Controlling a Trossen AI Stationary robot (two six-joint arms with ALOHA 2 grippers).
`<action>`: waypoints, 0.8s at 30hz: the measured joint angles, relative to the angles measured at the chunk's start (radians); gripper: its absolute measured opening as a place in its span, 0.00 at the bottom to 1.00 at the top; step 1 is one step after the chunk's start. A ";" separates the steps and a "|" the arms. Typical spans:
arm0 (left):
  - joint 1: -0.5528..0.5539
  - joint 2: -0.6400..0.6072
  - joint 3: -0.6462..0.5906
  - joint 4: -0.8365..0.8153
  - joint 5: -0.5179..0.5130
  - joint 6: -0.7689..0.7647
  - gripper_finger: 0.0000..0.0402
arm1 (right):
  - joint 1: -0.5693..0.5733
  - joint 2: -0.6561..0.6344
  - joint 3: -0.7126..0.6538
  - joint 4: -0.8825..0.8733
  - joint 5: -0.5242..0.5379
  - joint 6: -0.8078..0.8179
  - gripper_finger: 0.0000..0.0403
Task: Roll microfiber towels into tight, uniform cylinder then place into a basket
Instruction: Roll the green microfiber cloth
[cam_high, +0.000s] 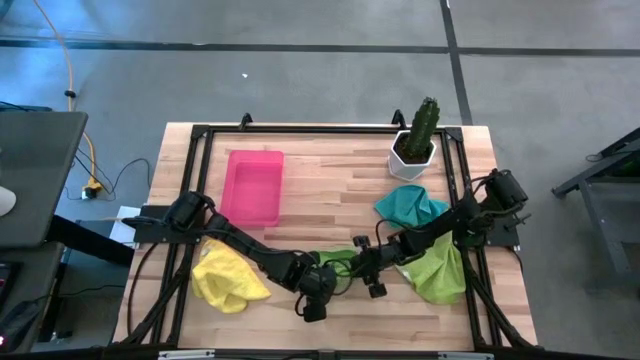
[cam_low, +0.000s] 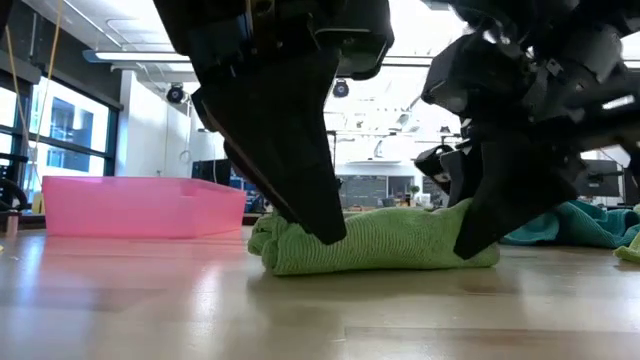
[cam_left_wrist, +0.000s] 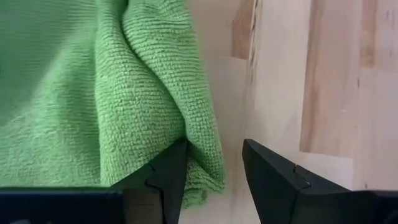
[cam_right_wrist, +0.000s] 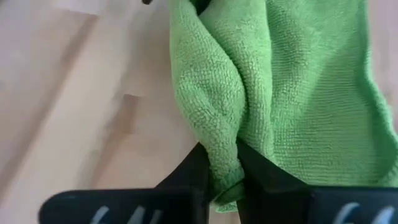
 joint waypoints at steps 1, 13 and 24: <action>-0.001 -0.007 0.000 -0.006 -0.003 0.006 0.37 | -0.010 0.000 0.000 0.001 -0.039 0.014 0.05; -0.028 -0.067 0.003 -0.029 -0.237 0.218 0.37 | -0.166 0.005 -0.004 0.020 -0.385 0.258 0.04; -0.062 -0.015 0.003 -0.002 -0.325 0.439 0.37 | -0.258 0.006 -0.006 0.013 -0.552 0.481 0.04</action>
